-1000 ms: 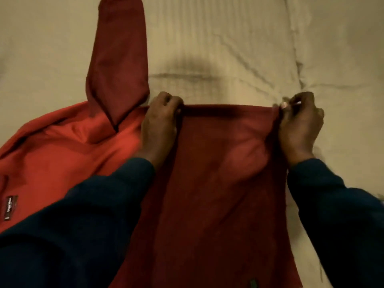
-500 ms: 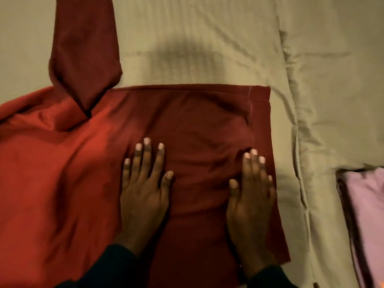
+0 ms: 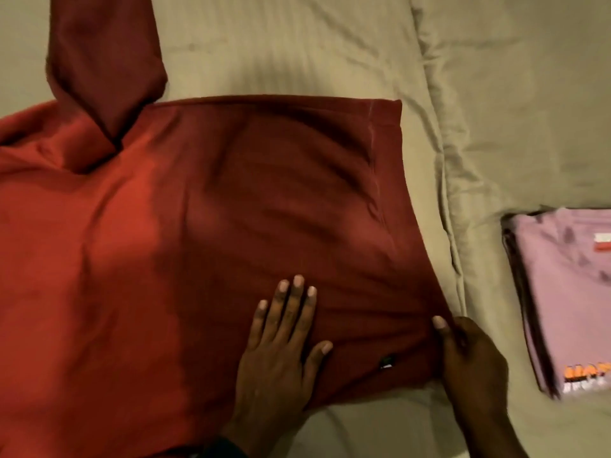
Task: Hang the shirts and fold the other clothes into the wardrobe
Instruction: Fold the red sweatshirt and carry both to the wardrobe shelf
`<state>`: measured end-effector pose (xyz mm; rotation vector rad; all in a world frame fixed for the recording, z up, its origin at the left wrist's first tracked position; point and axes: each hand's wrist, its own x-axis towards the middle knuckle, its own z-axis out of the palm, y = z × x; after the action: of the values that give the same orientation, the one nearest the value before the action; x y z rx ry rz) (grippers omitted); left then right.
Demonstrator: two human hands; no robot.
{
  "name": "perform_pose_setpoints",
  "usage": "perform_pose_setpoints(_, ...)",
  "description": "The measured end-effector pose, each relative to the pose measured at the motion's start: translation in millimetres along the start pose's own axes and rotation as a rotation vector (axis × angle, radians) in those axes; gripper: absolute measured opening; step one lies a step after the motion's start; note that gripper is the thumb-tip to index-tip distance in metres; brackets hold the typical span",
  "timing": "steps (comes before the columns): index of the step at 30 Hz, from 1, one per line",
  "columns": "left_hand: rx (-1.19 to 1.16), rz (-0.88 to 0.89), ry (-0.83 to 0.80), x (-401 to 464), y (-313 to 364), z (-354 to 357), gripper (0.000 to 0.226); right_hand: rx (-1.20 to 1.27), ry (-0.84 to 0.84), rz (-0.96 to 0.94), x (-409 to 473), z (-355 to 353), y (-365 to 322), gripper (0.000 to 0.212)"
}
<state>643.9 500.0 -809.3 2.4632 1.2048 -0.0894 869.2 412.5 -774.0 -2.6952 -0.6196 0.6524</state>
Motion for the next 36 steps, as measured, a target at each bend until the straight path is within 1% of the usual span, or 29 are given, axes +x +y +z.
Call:
perform_pose_setpoints(2, 0.018, -0.014, 0.013, -11.9, -9.1, 1.2, 0.066, -0.113, 0.079, 0.03, 2.3, 2.6, 6.5, 0.051)
perform_pose_setpoints(4, 0.025, -0.079, 0.042, -24.7, -22.2, 2.6, 0.066, -0.188, 0.283, 0.034, -7.5, 16.4, -6.4, 0.041)
perform_pose_setpoints(5, 0.016, -0.127, 0.058, -30.4, -27.8, 2.1, 0.068, -0.156, 0.353, -0.044, -19.2, 26.1, -22.4, 0.042)
perform_pose_setpoints(6, 0.005, -0.169, 0.074, -33.7, -31.8, 0.9, 0.069, -0.11, 0.344, -0.188, -34.4, 36.4, -44.4, 0.049)
perform_pose_setpoints(7, -0.009, -0.205, 0.088, -36.5, -35.9, 0.1, 0.068, -0.071, 0.264, -0.357, -51.7, 50.8, -67.9, 0.056)
perform_pose_setpoints(8, -0.021, -0.235, 0.107, -37.5, -39.9, 0.3, 0.066, -0.05, 0.138, -0.512, -68.9, 70.0, -86.2, 0.06)
perform_pose_setpoints(9, -0.028, -0.272, 0.133, -39.0, -46.0, 0.8, 0.063, -0.061, -0.006, -0.641, -84.5, 90.8, -99.9, 0.062)
perform_pose_setpoints(10, -0.028, -0.322, 0.158, -39.9, -54.4, 0.4, 0.061, -0.109, -0.111, -0.749, -94.7, 107.7, -109.4, 0.062)
perform_pose_setpoints(11, -0.03, -0.39, 0.185, -42.4, -66.0, -1.3, 0.06, -0.178, -0.169, -0.845, -97.0, 119.4, -112.9, 0.061)
perform_pose_setpoints(12, -0.032, -0.474, 0.213, -46.9, -80.8, -3.7, 0.06, -0.254, -0.18, -0.923, -91.6, 127.4, -108.9, 0.06)
perform_pose_setpoints(13, -0.034, -0.553, 0.238, -53.0, -96.2, -6.5, 0.06, -0.308, -0.17, -0.929, -81.0, 127.1, -98.6, 0.06)
perform_pose_setpoints(14, -0.027, -0.614, 0.254, -58.9, -109.8, -9.7, 0.06, -0.326, -0.146, -0.843, -67.4, 118.7, -83.8, 0.061)
perform_pose_setpoints(15, -0.01, -0.657, 0.262, -66.5, -122.4, -13.1, 0.059, -0.325, -0.092, -0.717, -54.3, 107.0, -67.8, 0.061)
perform_pose_setpoints(16, 0.014, -0.681, 0.261, -73.6, -131.9, -15.2, 0.059, -0.329, -0.032, -0.597, -42.3, 93.5, -51.8, 0.06)
perform_pose_setpoints(17, 0.033, -0.7, 0.257, -80.1, -139.2, -17.3, 0.06, -0.351, 0.016, -0.517, -33.8, 80.8, -38.7, 0.06)
perform_pose_setpoints(19, 0.029, -0.75, 0.256, -82.4, -141.0, -19.6, 0.063, -0.421, 0.069, -0.472, -29.6, 68.7, -26.6, 0.06)
perform_pose_setpoints(21, -0.023, -0.762, 0.279, -69.6, -125.2, -19.9, 0.068, -0.419, 0.117, -0.413, -43.1, 78.4, -44.2, 0.063)
perform_pose_setpoints(22, -0.069, -0.701, 0.275, -61.2, -110.3, -17.4, 0.069, -0.396, 0.111, -0.423, -57.0, 89.9, -59.2, 0.065)
perform_pose_setpoints(23, -0.107, -0.594, 0.25, -53.3, -92.4, -14.9, 0.068, -0.367, 0.084, -0.494, -74.5, 104.2, -75.1, 0.066)
perform_pose_setpoints(25, -0.102, -0.389, 0.202, -48.2, -69.4, -8.2, 0.063, -0.351, -0.035, -0.731, -116.6, 137.4, -99.4, 0.064)
perform_pose_setpoints(26, -0.068, -0.334, 0.188, -51.3, -74.8, -6.6, 0.061, -0.366, -0.073, -0.823, -130.0, 148.4, -103.4, 0.063)
perform_pose_setpoints(27, -0.036, -0.318, 0.17, -59.1, -89.4, -6.5, 0.06, -0.375, -0.087, -0.874, -131.0, 152.7, -99.6, 0.062)
perform_pose_setpoints(28, -0.002, -0.352, 0.165, -72.0, -108.7, -8.0, 0.059, -0.363, -0.091, -0.878, -121.3, 149.0, -88.9, 0.061)
perform_pose_setpoints(29, 0.033, -0.415, 0.181, -88.2, -128.6, -10.2, 0.059, -0.347, -0.085, -0.824, -108.0, 138.2, -73.6, 0.06)
perform_pose_setpoints(31, 0.064, -0.553, 0.219, -124.7, -160.7, -17.7, 0.061, -0.325, 0.001, -0.613, -83.6, 106.1, -35.0, 0.059)
perform_pose_setpoints(33, 0.072, -0.584, 0.25, -148.4, -172.7, -22.5, 0.062, -0.314, 0.088, -0.434, -72.1, 80.5, -11.7, 0.058)
perform_pose_setpoints(34, 0.078, -0.59, 0.256, -151.3, -173.3, -19.9, 0.062, -0.347, 0.122, -0.386, -71.4, 79.9, -10.0, 0.059)
perform_pose_setpoints(36, 0.029, -0.667, 0.259, -146.7, -166.3, -16.4, 0.063, -0.349, 0.195, -0.295, -83.1, 92.5, -27.9, 0.06)
